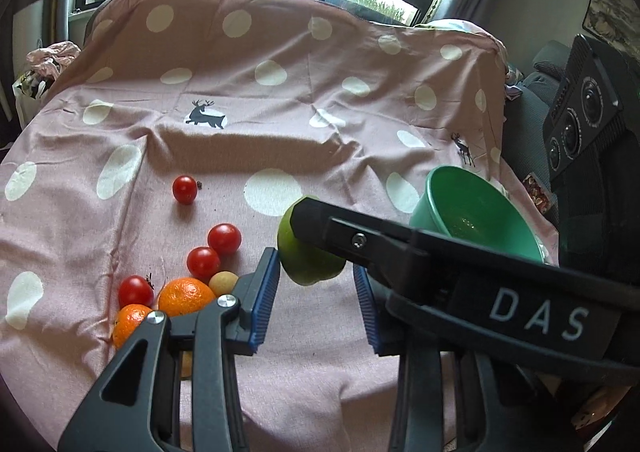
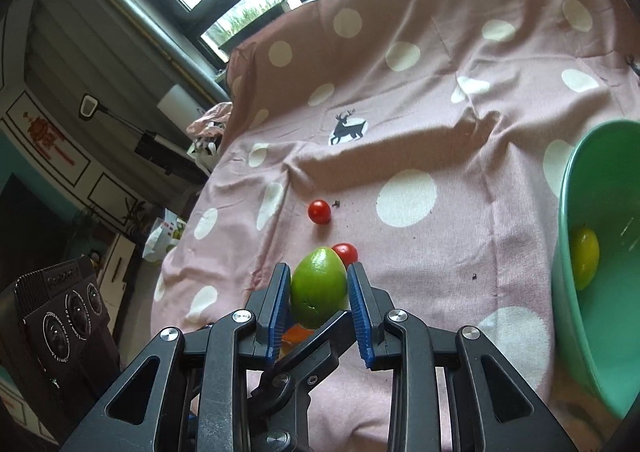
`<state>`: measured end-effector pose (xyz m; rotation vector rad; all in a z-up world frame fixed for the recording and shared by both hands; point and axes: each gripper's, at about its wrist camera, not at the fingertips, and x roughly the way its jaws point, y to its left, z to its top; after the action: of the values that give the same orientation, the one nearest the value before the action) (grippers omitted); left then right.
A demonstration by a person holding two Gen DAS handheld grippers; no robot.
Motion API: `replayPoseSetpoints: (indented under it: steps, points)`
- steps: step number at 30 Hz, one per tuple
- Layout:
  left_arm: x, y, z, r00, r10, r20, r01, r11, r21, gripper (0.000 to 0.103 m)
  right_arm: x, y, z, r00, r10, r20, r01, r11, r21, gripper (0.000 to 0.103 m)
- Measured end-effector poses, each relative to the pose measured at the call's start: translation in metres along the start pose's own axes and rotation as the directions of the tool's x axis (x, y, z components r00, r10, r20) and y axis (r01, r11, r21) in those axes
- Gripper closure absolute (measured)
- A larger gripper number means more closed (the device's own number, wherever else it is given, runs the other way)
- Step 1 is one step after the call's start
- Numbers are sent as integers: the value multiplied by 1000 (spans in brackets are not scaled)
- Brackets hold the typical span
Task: Organize fruits
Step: 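Carry the green fruit with the right gripper into the green bowl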
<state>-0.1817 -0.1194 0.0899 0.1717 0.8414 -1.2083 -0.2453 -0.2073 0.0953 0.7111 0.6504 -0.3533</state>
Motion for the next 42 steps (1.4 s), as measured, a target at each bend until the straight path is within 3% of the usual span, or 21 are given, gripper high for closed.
replayPoseSetpoints:
  steps: [8,20,42]
  points:
    - [-15,-24,8,998,-17,59,13,998,62,67,-30,6,2,996,-10,92,13,999,-29,71]
    - [-5,-74,23,996,-61,67,47,981,186,68,-71,-16,5,974,-67,217,66,998,12,71]
    - [37,-152,25,987,-156,-25,155,929,335,68,-124,-96,-2,938,-134,319,58,969,239,71]
